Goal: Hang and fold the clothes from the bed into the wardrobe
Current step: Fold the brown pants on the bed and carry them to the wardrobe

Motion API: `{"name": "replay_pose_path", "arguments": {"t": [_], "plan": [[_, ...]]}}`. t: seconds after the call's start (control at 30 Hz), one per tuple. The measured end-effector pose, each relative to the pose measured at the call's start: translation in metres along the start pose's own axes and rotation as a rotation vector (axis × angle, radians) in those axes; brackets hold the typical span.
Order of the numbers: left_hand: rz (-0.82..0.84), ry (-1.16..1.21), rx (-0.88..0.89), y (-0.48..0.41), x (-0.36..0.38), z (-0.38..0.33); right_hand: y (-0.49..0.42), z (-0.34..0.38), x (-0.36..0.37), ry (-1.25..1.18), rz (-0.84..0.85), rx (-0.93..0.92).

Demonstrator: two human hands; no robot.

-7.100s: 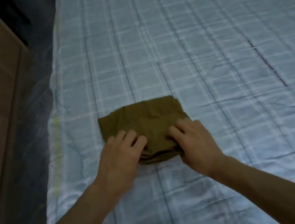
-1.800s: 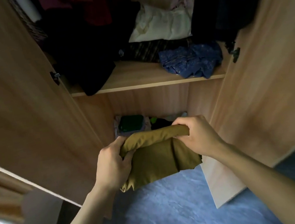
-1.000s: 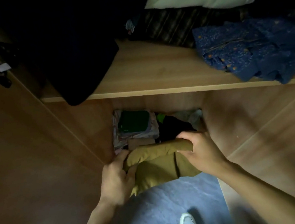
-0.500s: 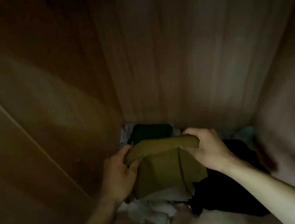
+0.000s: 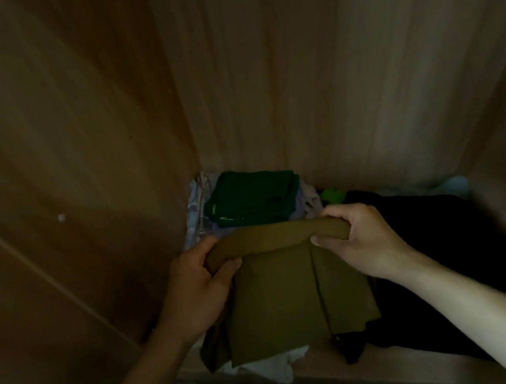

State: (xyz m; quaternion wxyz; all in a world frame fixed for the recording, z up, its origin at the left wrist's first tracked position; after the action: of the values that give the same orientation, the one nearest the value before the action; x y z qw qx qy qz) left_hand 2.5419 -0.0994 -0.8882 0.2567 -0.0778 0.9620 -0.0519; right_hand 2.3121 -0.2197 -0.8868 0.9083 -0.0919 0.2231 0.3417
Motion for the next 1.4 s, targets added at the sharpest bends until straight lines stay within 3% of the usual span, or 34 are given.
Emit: {"name": "replay_pose_path", "arguments": {"t": [0.23,0.37,0.47,0.53,0.67,0.8,1.13,1.4], "plan": [[0.052,-0.099,-0.161,-0.047,0.005,0.058,-0.048,-0.052,0.025,0.064,0.026,0.168],[-0.018,-0.264,-0.283,-0.088,0.022,0.097,-0.085,-0.091,0.028,0.016,-0.13,0.259],[-0.144,-0.553,-0.343,-0.093,0.03,0.118,-0.096,-0.11,0.035,0.196,-0.259,0.328],[-0.148,-0.638,-0.261,-0.086,0.041,0.126,-0.095,-0.113,0.046,0.376,-0.273,0.272],[0.05,-0.786,-0.05,-0.07,0.079,0.136,-0.083,-0.108,0.09,0.634,-0.07,0.032],[0.245,-0.832,-0.075,-0.064,0.107,0.168,-0.073,-0.14,0.12,0.72,0.101,0.12],[0.209,-0.765,-0.069,-0.065,0.129,0.212,-0.074,-0.191,0.136,0.698,0.034,0.151],[0.323,-0.779,-0.227,-0.069,0.118,0.191,-0.07,-0.153,0.121,0.65,0.101,0.234]]}}
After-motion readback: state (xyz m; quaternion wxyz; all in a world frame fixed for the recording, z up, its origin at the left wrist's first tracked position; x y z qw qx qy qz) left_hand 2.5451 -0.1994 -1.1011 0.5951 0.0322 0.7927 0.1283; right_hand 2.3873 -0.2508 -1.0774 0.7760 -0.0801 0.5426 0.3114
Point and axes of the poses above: each hand's wrist, its own y-axis away from the middle knuckle, its own x-axis out of the palm, z = x × y, the point moved 5 cm from there along -y, towards the middle knuckle, and after that the axes turned 11 degrees about z, right-handed, at the moved point
